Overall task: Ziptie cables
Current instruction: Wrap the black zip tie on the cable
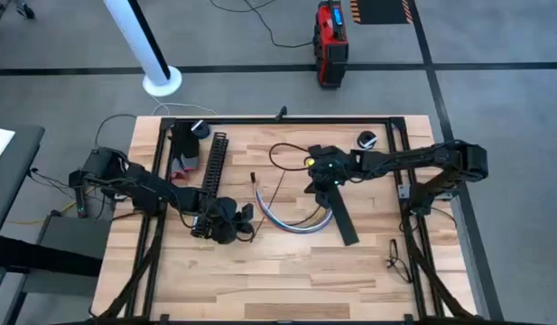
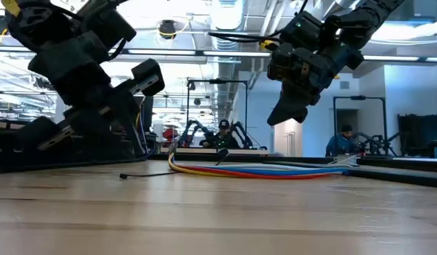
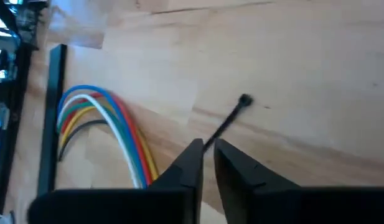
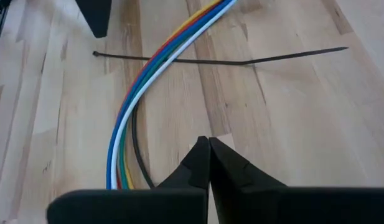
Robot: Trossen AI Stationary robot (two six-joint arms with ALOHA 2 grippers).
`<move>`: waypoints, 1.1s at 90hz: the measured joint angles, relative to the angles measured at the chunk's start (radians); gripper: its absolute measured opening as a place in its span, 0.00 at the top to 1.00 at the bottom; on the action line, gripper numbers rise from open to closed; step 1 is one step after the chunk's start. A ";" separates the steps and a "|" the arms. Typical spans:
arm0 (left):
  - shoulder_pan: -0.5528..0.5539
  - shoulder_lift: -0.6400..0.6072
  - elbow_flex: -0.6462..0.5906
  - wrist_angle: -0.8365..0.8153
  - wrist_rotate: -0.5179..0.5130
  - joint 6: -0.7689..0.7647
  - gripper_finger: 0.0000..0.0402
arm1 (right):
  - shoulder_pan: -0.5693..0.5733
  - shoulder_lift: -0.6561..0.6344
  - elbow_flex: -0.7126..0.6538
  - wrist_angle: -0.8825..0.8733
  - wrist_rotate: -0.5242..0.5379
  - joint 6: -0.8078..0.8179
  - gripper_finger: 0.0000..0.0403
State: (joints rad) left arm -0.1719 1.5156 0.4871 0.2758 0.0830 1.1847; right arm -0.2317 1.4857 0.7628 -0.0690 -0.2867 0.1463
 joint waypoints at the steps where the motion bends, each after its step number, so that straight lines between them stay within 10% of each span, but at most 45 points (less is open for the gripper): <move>1: 0.000 0.005 0.000 0.007 0.000 0.002 0.86 | 0.000 0.000 0.000 0.000 0.000 0.000 1.00; 99: 0.006 0.168 0.096 -0.072 0.025 0.119 0.81 | 0.001 0.000 0.000 -0.028 0.000 -0.027 1.00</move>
State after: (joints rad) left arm -0.1655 1.6840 0.5829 0.2037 0.1077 1.3036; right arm -0.2306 1.4857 0.7628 -0.0965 -0.2867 0.1192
